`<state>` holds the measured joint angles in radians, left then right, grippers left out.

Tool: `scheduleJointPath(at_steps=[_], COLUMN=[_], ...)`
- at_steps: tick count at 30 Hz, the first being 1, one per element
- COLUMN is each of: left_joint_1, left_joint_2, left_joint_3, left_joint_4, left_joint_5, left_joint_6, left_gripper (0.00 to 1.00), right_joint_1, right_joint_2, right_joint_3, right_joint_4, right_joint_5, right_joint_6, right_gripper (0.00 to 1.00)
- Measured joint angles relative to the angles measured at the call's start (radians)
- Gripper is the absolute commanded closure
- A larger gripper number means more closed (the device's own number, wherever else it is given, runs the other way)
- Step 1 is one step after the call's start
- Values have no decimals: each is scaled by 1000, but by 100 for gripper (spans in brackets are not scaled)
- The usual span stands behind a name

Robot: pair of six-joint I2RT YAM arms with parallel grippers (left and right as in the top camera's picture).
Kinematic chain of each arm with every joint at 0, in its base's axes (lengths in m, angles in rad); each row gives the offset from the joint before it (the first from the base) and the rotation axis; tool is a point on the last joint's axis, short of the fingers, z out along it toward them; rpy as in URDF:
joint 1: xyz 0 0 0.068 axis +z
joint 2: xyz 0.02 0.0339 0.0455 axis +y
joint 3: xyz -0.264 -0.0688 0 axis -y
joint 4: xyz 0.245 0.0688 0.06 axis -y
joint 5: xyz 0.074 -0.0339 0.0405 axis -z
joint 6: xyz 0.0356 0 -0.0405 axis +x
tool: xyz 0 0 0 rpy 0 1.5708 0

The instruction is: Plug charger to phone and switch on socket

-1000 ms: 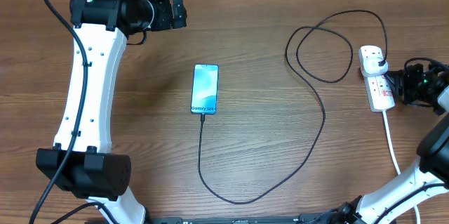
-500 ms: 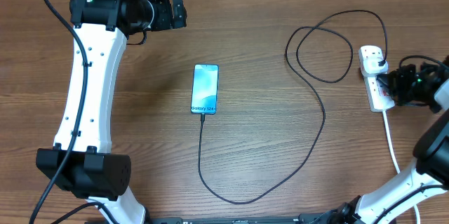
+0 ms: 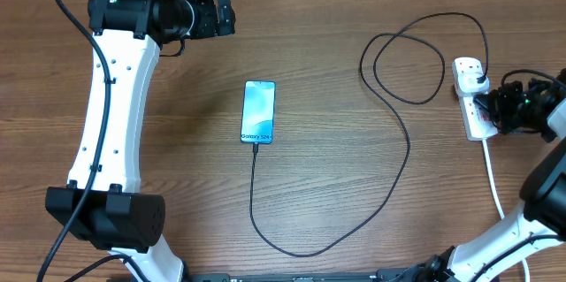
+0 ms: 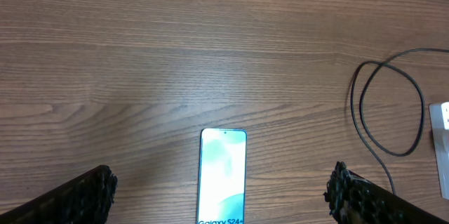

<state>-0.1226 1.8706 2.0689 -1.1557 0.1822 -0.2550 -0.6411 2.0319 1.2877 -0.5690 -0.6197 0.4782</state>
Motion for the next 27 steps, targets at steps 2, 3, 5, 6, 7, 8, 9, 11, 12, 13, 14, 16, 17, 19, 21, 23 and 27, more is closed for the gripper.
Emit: scheduleJointPath(at_steps=[2,3,5,6,7,8,9,11,12,13,14,16,17,19,21,23,27], left_joint_1=[0,0,0,0,0,0,0,0,0,0,0,0,0,0,0,0,0], left_joint_2=[0,0,0,0,0,0,0,0,0,0,0,0,0,0,0,0,0], left_joint_3=[0,0,0,0,0,0,0,0,0,0,0,0,0,0,0,0,0], left_joint_4=[0,0,0,0,0,0,0,0,0,0,0,0,0,0,0,0,0], left_joint_5=[0,0,0,0,0,0,0,0,0,0,0,0,0,0,0,0,0], left_joint_6=[0,0,0,0,0,0,0,0,0,0,0,0,0,0,0,0,0], left_gripper=[0,0,0,0,0,0,0,0,0,0,0,0,0,0,0,0,0], right_joint_1=[-8,-13,-22,-25,-26,-27,-26,-23,-19,-18,-14,-4,2,21,51,90,166], right_joint_2=[-28,-47,-108,-141,-178,-220,-262,-352,-397,-433,-472,-541,-571,-633,-705,-782,-934], right_joint_3=[-10,-15,-20,-21,-21,-21,-21,-20,-19,-19,-19,-19,-18,-19,-18,-18,-18], right_joint_4=[-27,-39,-75,-91,-106,-126,-145,-185,-209,-236,-264,-323,-346,-399,-449,-500,-581], right_joint_5=[19,26,37,41,43,46,48,48,47,47,47,48,48,50,52,62,79], right_joint_6=[-13,-20,-39,-50,-61,-74,-89,-123,-140,-158,-178,-217,-236,-271,-304,-326,-353], right_gripper=[96,96,96,96,96,96,96,96,96,96,95,94,92,87,78,69,0])
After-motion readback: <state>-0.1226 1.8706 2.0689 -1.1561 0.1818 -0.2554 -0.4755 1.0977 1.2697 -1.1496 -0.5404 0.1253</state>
